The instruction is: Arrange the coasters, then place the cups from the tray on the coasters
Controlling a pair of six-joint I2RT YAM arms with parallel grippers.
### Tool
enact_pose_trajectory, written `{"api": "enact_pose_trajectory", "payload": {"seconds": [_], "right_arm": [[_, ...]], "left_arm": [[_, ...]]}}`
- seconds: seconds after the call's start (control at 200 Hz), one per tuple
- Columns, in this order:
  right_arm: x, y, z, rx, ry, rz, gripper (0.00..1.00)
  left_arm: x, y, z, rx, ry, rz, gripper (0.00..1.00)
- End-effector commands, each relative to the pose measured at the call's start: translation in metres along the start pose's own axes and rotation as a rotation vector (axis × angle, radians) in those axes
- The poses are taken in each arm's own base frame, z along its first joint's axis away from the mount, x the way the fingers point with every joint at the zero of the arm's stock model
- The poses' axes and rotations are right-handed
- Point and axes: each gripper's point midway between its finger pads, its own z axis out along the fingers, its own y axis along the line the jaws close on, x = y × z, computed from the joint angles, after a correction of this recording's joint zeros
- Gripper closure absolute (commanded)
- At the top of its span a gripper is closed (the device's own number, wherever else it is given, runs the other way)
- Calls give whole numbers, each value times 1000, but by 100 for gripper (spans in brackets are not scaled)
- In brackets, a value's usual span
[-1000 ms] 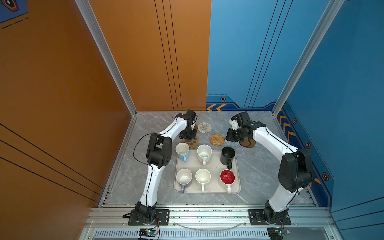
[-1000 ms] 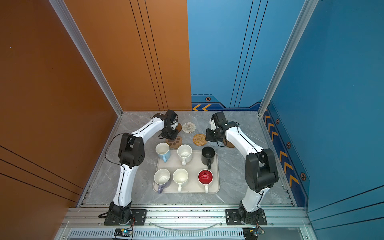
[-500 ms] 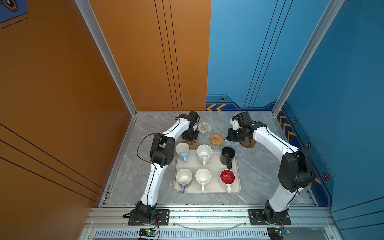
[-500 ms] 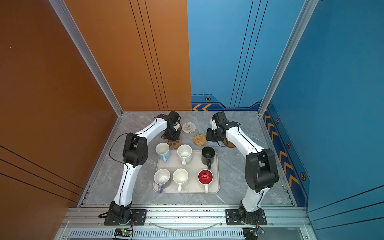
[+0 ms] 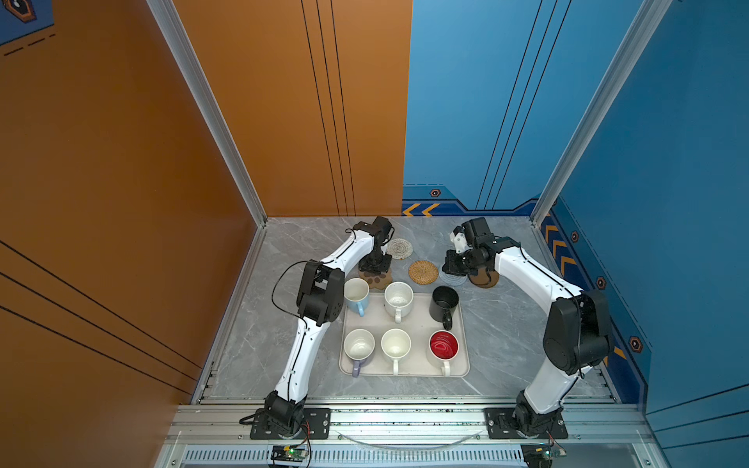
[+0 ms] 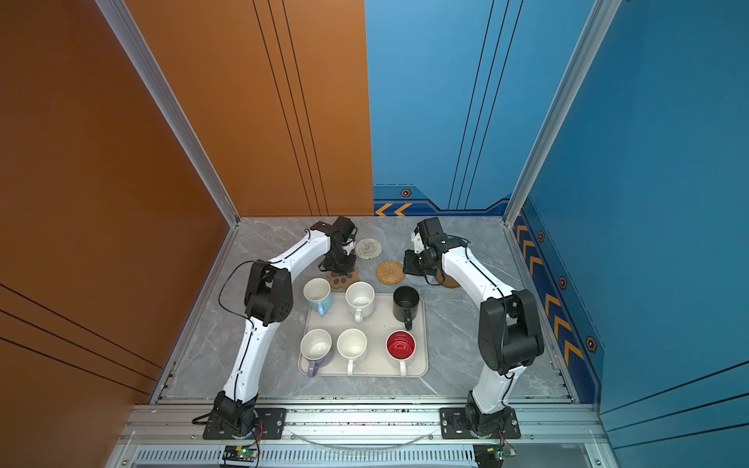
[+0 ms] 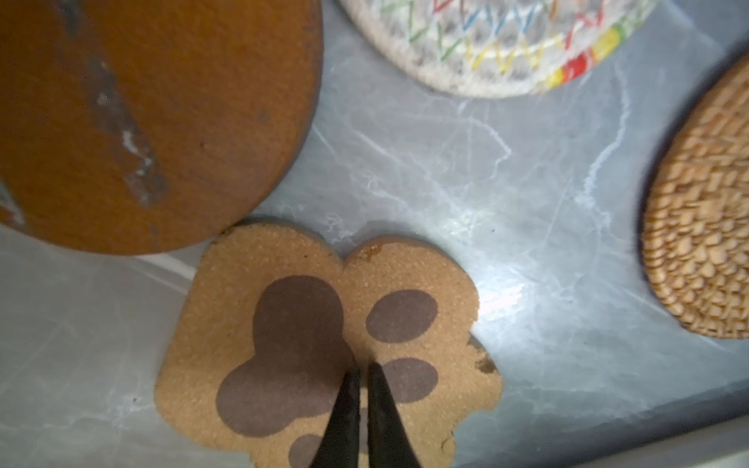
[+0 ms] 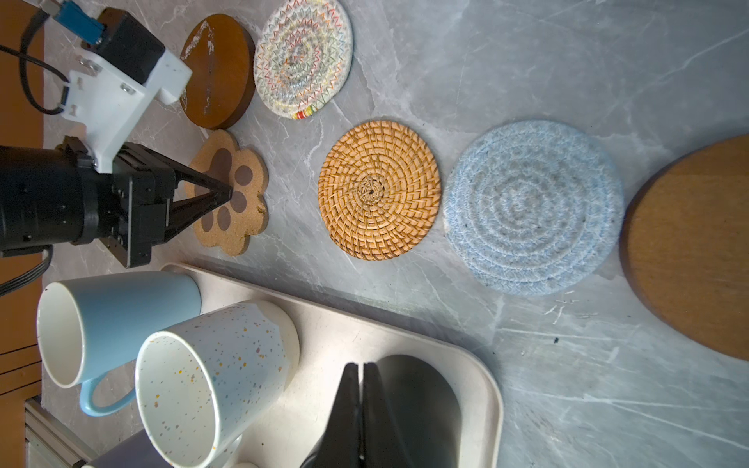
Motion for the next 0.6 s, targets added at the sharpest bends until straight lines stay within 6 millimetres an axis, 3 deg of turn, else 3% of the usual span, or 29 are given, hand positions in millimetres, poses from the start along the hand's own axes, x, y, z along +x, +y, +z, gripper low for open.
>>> {"api": "enact_pose_trajectory", "payload": {"seconds": [0.0, 0.596], "right_arm": [[3, -1, -9, -3, -8, 13, 100], [6, -7, -10, 4, -4, 24, 100]], "left_arm": [[13, -17, 24, 36, 65, -8, 91], [-4, -37, 26, 69, 24, -27, 91]]}}
